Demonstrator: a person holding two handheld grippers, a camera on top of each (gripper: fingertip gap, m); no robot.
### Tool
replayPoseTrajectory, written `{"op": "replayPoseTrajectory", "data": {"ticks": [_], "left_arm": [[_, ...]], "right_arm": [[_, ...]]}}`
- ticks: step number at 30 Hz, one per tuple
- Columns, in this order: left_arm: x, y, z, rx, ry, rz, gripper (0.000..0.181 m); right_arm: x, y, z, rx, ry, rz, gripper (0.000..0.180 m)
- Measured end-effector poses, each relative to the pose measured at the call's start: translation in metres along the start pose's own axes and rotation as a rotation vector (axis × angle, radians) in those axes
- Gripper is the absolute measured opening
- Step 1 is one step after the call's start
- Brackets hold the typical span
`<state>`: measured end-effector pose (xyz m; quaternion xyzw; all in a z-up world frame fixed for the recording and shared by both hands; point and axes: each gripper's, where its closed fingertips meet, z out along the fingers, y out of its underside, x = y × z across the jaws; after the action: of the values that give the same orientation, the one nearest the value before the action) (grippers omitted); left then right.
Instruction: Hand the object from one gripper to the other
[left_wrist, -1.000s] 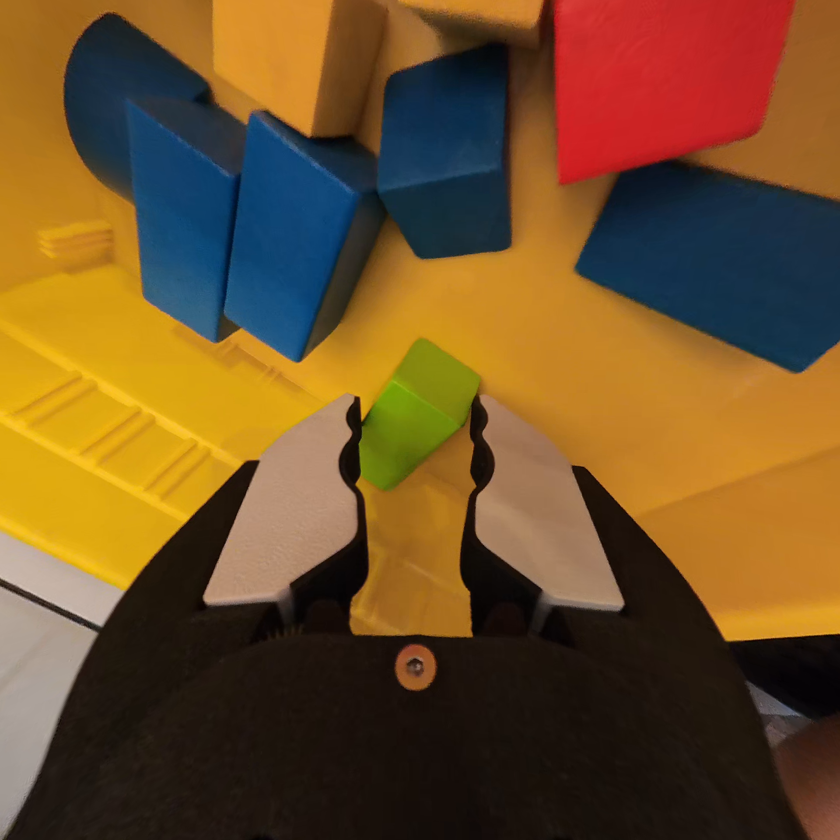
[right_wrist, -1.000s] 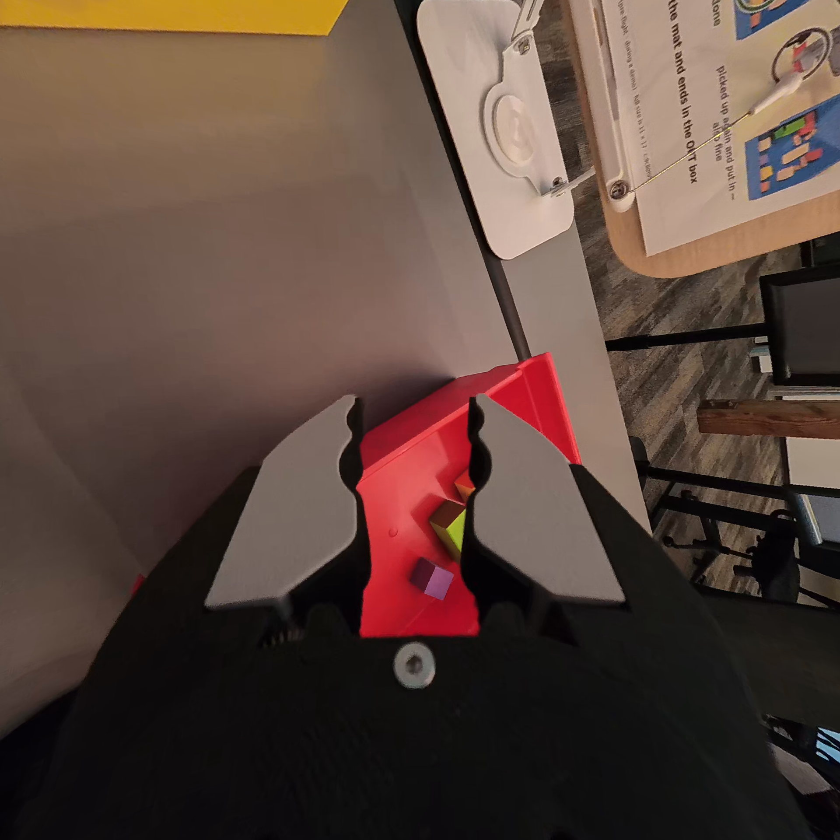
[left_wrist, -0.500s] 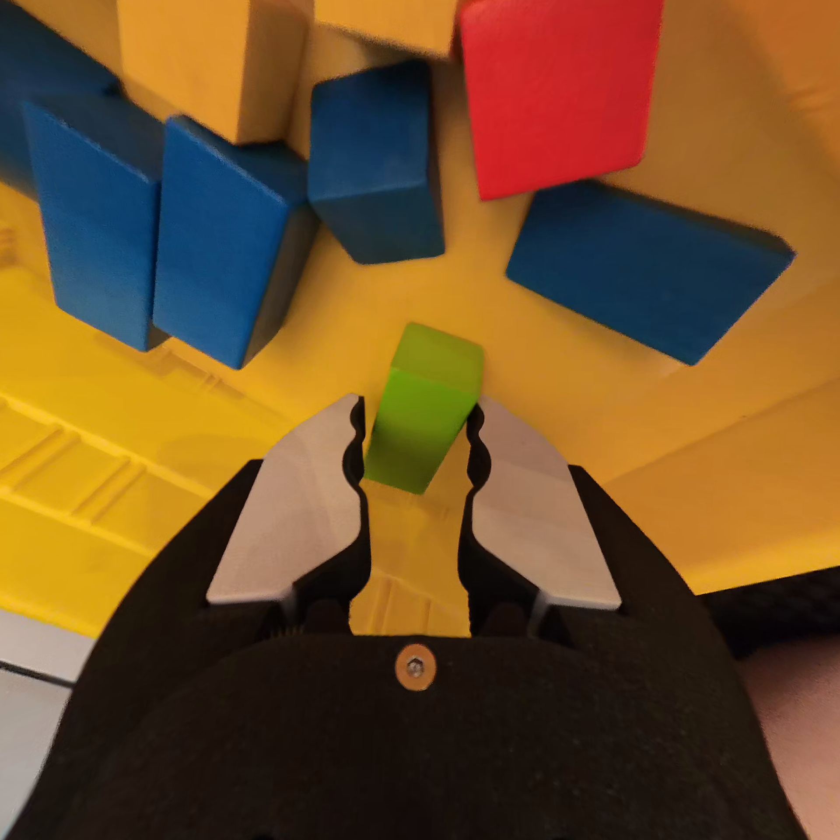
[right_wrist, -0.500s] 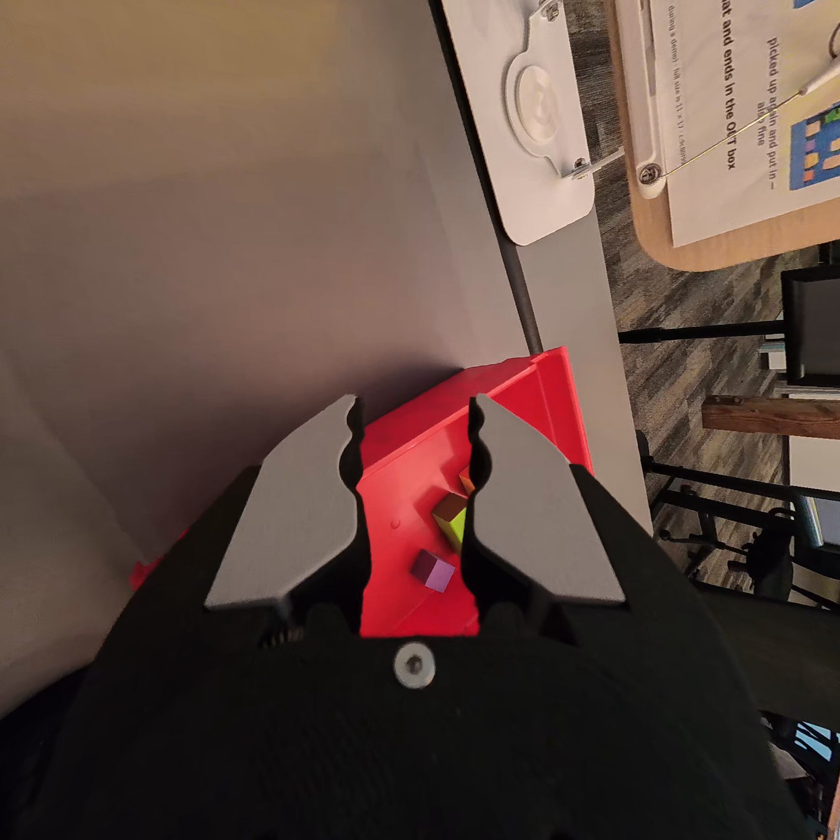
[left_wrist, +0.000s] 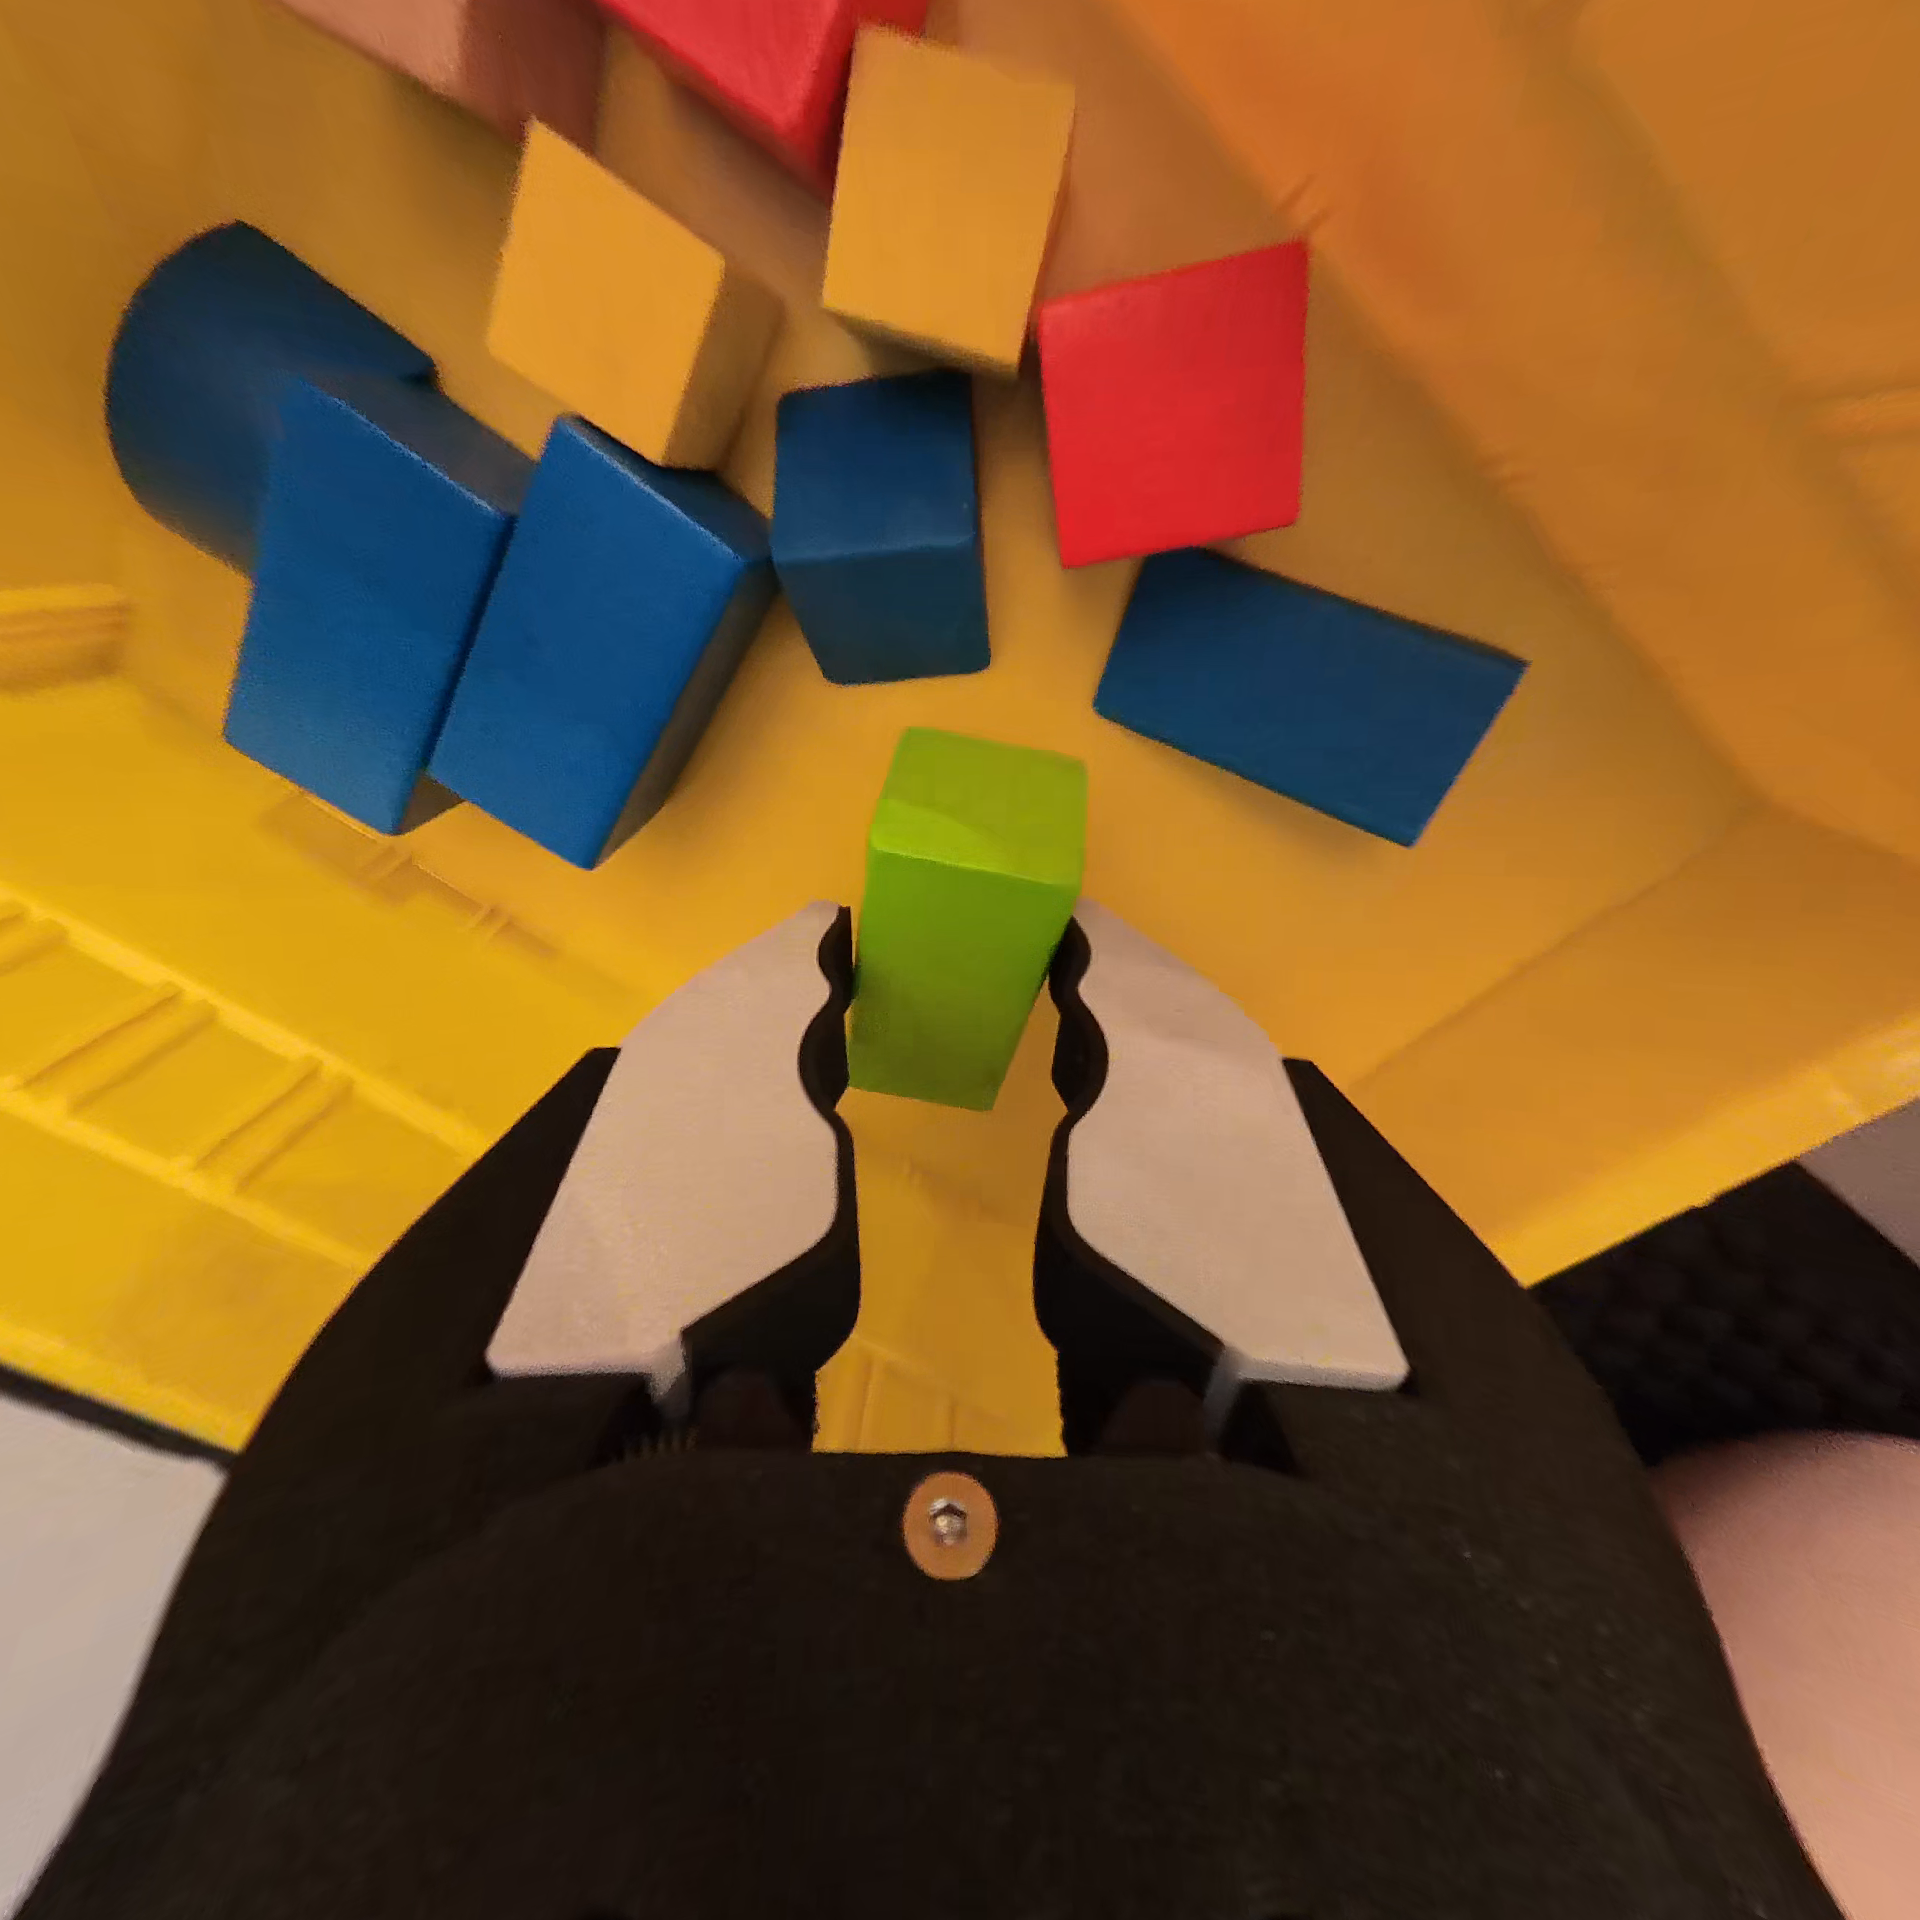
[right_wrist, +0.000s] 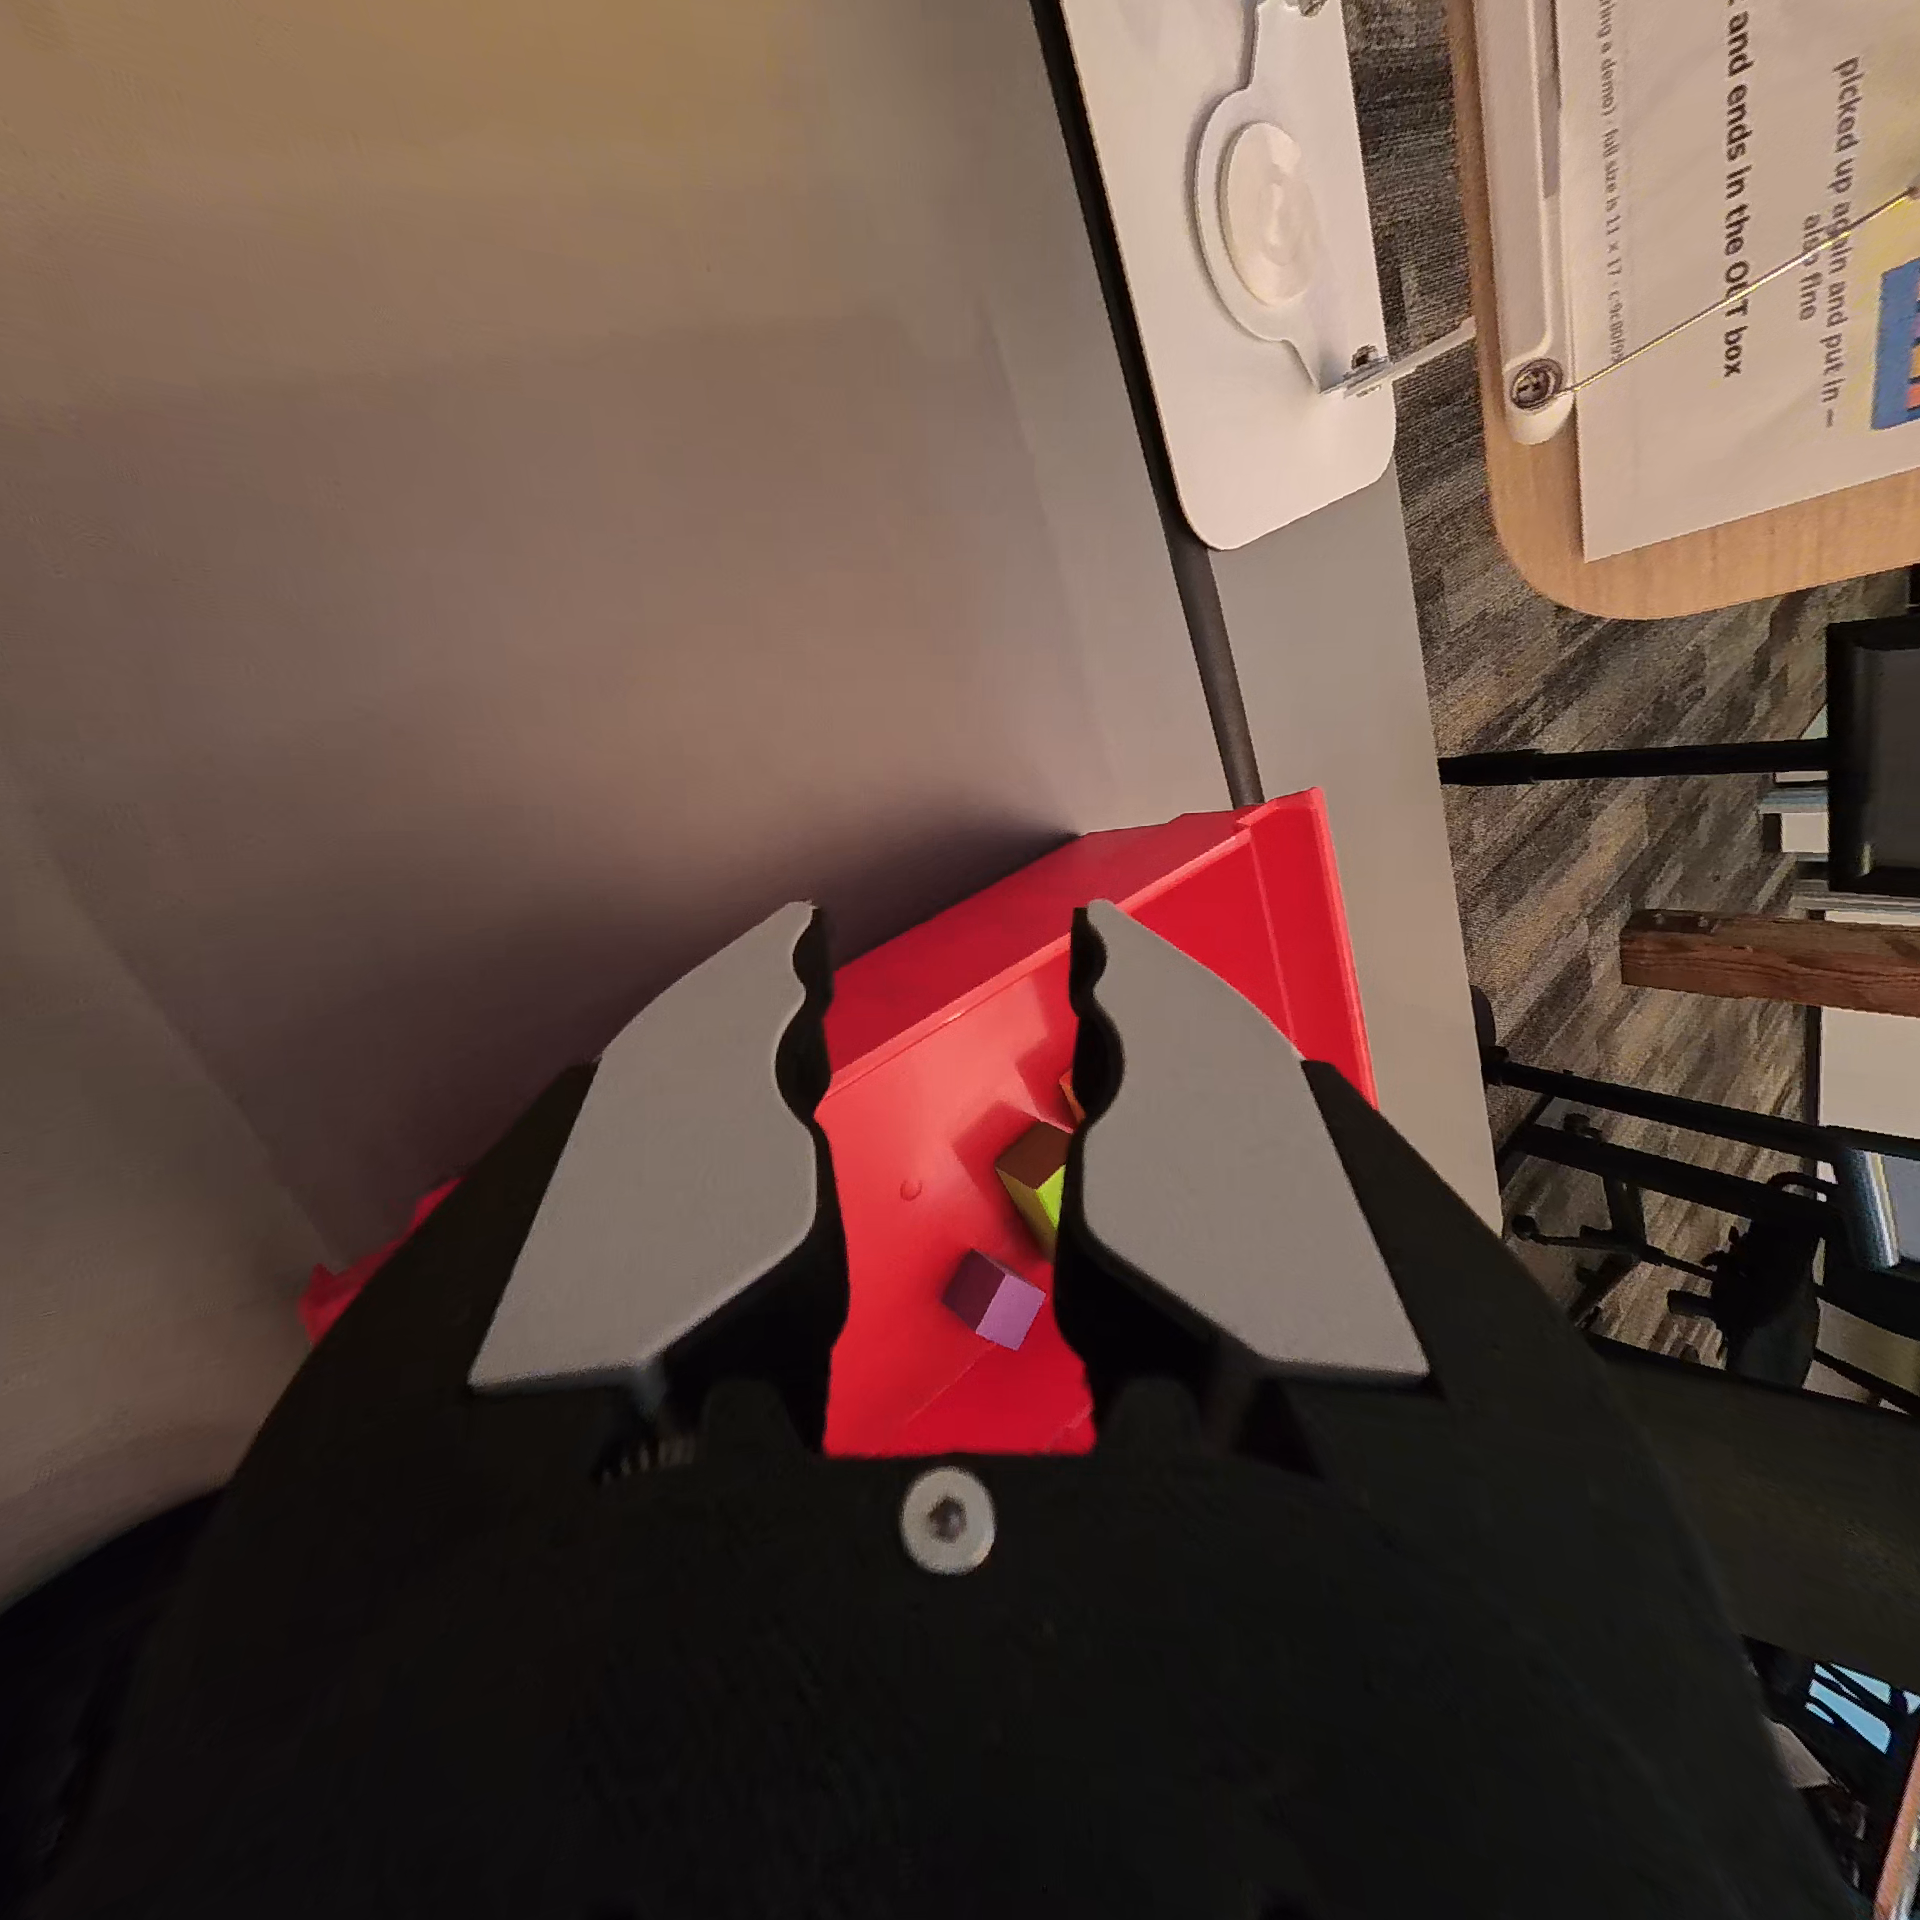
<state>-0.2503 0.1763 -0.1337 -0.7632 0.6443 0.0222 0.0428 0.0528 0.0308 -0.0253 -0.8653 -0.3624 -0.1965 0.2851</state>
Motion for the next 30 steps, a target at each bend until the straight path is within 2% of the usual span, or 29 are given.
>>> {"op": "replayPoseTrajectory", "data": {"ticks": [5,9,12,15,18,21,25,30], "left_arm": [[-0.004,-0.015,-0.033,0.223,0.003,-0.020,0.036],[0.002,-0.048,-0.088,0.565,0.040,-0.011,0.036],[0.034,-0.078,-0.143,0.854,0.245,0.020,0.036],[0.069,-0.098,-0.185,1.024,0.480,0.038,0.036],[0.098,-0.114,-0.206,1.070,0.720,0.022,0.035],[0.133,-0.121,-0.211,1.025,0.885,0.101,0.036],[0.165,-0.129,-0.209,0.952,0.950,0.162,0.036],[0.184,-0.130,-0.211,0.924,0.996,0.210,0.036]], "right_arm": [[-0.001,-0.006,0.001,0.035,-0.014,0.009,0.045],[0.001,-0.034,-0.004,0.202,-0.021,0.043,0.045],[0.000,-0.071,-0.019,0.444,0.000,0.017,0.050],[-0.015,-0.106,-0.043,0.702,0.069,-0.108,0.063],[-0.034,-0.127,-0.071,0.917,0.148,-0.210,0.075],[-0.041,-0.135,-0.085,0.983,0.242,-0.263,0.077],[-0.050,-0.141,-0.101,1.047,0.280,-0.316,0.080],[-0.061,-0.143,-0.102,1.015,0.285,-0.383,0.074]]}}
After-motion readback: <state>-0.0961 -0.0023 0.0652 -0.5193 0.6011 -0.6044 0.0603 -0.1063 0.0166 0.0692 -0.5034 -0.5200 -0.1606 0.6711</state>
